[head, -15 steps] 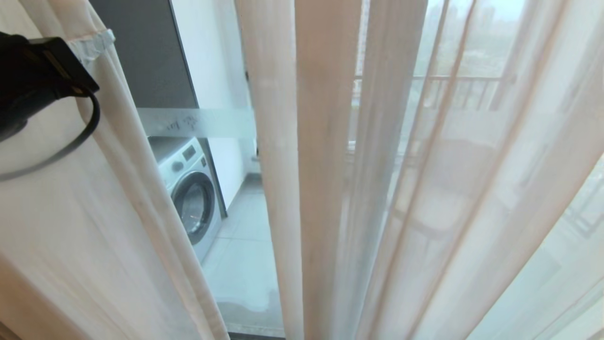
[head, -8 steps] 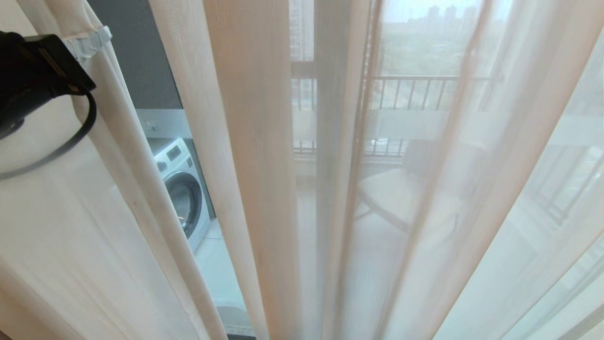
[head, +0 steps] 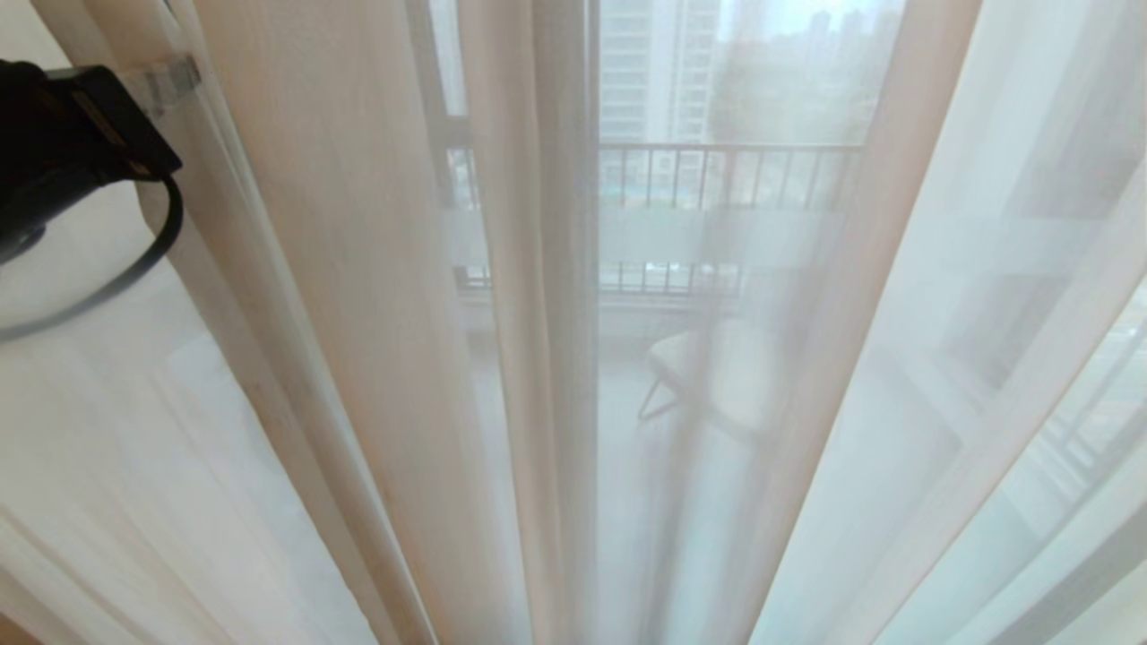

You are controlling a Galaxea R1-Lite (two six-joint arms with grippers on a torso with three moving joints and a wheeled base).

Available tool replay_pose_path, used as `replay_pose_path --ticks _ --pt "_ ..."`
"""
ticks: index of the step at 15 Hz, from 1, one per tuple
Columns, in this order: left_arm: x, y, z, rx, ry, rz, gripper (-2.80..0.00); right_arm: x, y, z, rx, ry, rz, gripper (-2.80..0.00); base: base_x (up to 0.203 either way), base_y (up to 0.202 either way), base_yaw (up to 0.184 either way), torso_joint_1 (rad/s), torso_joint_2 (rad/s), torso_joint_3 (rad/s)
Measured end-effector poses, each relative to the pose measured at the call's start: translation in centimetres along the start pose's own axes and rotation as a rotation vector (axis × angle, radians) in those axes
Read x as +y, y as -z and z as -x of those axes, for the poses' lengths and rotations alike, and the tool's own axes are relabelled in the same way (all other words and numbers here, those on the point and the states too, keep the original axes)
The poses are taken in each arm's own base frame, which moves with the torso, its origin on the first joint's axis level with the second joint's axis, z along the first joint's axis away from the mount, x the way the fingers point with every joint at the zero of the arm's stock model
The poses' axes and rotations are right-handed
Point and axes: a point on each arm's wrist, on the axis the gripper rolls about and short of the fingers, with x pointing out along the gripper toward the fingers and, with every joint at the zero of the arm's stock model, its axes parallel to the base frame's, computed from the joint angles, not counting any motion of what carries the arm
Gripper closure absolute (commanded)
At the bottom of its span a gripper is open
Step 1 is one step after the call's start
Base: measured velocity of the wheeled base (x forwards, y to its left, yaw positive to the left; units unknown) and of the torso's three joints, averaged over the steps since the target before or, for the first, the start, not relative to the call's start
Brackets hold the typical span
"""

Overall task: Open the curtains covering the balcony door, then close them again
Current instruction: Close the inner curtains on both sides

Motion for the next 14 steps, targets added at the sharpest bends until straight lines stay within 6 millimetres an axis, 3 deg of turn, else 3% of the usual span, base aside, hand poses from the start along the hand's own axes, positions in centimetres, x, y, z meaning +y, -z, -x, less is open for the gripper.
replay_pose_path --ticks 8,14 --pt "0.02 0.29 0.02 0.01 -0.001 0.002 0.0 0.0 0.0 0.0 0.0 0.0 0.0 0.0 0.0 -0.175 0.0 0.003 0.0 0.002" --pt "0.03 0.18 0.09 0.004 -0.006 0.001 0.0 0.0 0.0 0.0 0.0 0.0 0.0 0.0 0.0 0.0 0.0 0.0 0.0 0.0"
